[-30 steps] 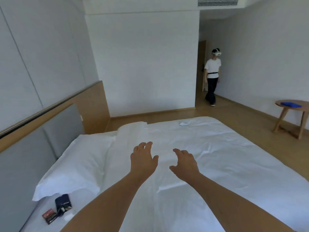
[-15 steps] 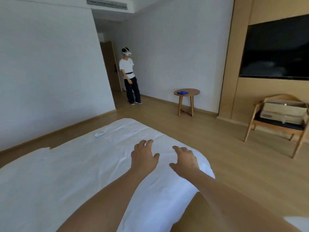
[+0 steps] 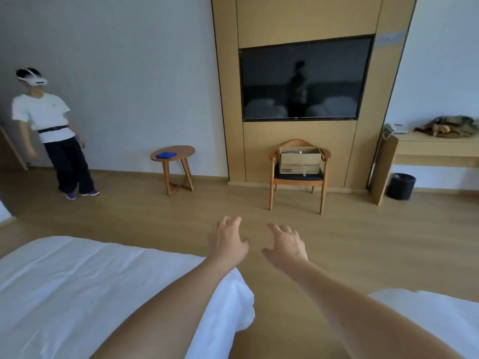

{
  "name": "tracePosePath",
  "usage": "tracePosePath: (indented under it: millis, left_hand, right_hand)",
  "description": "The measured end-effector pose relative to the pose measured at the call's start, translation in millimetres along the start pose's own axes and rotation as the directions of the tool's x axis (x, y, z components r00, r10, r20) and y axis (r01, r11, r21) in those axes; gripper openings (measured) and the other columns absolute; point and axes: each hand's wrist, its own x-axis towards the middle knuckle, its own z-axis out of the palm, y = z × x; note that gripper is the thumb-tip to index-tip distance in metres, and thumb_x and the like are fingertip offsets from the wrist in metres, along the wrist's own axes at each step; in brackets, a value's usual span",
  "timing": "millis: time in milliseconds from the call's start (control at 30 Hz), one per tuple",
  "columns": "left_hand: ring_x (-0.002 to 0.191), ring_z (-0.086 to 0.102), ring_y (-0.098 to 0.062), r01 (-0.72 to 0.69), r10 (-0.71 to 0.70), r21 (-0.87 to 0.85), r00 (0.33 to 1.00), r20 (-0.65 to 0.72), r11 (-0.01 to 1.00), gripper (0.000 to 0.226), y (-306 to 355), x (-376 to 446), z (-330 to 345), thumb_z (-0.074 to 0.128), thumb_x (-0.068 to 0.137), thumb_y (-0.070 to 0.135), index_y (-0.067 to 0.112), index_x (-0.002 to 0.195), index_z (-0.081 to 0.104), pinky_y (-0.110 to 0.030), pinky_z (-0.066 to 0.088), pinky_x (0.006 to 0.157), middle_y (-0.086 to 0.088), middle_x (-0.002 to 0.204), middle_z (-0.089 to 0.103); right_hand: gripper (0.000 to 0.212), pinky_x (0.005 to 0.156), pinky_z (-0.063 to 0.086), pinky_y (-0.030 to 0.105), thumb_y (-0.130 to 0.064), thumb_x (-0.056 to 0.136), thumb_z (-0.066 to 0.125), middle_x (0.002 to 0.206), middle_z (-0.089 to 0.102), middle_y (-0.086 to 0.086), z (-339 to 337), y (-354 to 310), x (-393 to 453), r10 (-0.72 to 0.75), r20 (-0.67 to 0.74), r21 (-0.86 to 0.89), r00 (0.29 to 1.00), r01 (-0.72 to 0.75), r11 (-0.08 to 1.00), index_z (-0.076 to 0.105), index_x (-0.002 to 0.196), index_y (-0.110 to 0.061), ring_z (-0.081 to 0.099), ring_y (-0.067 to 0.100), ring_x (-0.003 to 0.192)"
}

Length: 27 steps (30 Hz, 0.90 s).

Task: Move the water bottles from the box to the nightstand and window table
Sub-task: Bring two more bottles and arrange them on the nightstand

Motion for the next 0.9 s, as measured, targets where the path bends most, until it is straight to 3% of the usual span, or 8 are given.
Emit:
tracePosePath:
  millis: [167, 433, 900]
  left_hand:
    - [0.128, 0.043, -0.028, -0.118, 0.116, 0.066, 0.993, 0.039, 0.991, 0.055, 6.3, 104.4, 14.9, 0.062, 0.089, 0.045, 0.027, 0.139, 0.05, -0.039, 0.04, 0.102, 0.0, 0.14, 0.048]
    - [0.132, 0.043, -0.029, -0.22, 0.215, 0.027, 0.968, 0.125, 0.975, 0.058, 22.3, 226.0, 71.6, 0.063, 0.091, 0.052, 0.028, 0.142, 0.05, -0.041, 0.039, 0.107, -0.001, 0.146, 0.046]
    - [0.136, 0.043, -0.029, -0.213, 0.195, 0.056, 0.954, 0.229, 0.975, 0.058, 99.0, 503.1, 189.5, 0.064, 0.093, 0.046, 0.027, 0.145, 0.047, -0.043, 0.041, 0.108, -0.004, 0.151, 0.044]
  right_hand:
    - [0.072, 0.107, 0.041, 0.044, -0.04, 0.088, 0.067, 0.146, 0.048, 0.002, -16.3, 8.8, 74.3, 0.137, -0.059, 0.003, 0.989, -0.137, 0.991, 0.035, 0.152, -0.035, 0.044, 0.029, 0.132]
    - [0.071, 0.105, 0.041, 0.043, -0.04, 0.087, 0.066, 0.146, 0.047, 0.001, -11.4, 49.1, 175.9, 0.274, -0.061, -0.009, 0.96, -0.275, 0.961, 0.036, 0.151, -0.035, 0.044, 0.029, 0.132]
    - [0.071, 0.103, 0.042, 0.044, -0.038, 0.089, 0.067, 0.145, 0.049, 0.005, -24.4, 180.9, 461.9, 0.279, -0.01, -0.042, 0.96, -0.279, 0.959, 0.036, 0.152, -0.032, 0.046, 0.03, 0.129]
